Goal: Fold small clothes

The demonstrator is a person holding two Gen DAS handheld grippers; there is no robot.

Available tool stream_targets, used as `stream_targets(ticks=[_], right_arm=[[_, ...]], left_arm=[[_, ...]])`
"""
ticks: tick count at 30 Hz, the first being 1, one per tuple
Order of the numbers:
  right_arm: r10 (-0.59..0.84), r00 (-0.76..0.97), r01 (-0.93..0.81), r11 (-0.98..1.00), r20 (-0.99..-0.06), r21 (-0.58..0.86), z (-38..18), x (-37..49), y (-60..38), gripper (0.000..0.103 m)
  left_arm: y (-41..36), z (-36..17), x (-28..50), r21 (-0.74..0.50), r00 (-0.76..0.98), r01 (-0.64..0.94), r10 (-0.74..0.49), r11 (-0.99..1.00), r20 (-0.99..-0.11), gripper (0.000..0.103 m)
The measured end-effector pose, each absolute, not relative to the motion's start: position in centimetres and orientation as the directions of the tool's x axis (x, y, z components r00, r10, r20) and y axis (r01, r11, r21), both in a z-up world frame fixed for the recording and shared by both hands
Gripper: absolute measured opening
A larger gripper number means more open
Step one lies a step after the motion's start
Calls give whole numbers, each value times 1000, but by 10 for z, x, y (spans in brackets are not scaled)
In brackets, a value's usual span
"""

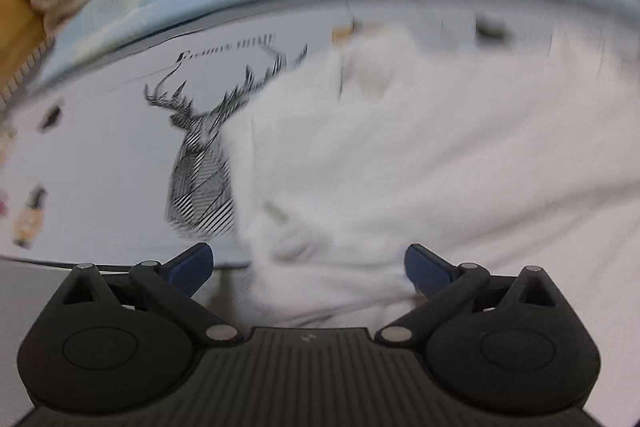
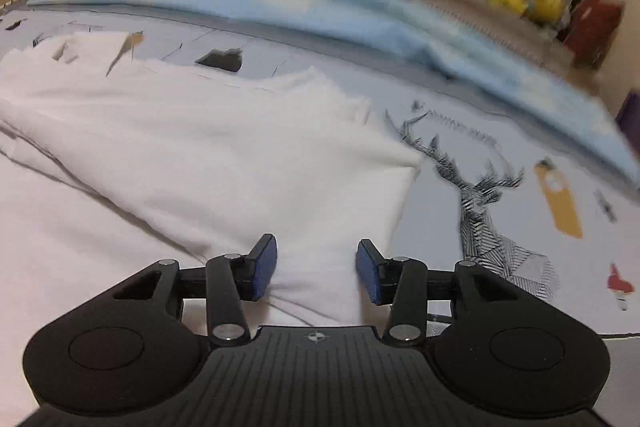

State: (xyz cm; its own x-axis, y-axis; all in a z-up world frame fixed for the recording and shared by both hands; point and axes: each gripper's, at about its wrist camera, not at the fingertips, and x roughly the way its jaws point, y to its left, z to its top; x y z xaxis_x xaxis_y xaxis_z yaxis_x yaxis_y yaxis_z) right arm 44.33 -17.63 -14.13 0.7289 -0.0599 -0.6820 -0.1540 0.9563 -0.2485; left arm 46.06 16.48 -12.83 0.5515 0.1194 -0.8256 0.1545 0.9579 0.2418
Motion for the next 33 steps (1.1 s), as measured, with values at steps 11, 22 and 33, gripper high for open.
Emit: stream_targets(ticks=[11,22,33], right_arm=[[17,734,-25,1000,-679,-1,-58,285,-213,82],[20,701,0,1000,-713,27,-82,182,-192,82],[-42,680,19,999,-732,-40,-94,169,-191,83]], left_arm=[[195,-69,335,129,616,113,32,985,-787,102],[204,-100,187,52,554,48,17,997,-832,103],[196,-121,156,41,516,55,7,998,-857,103]])
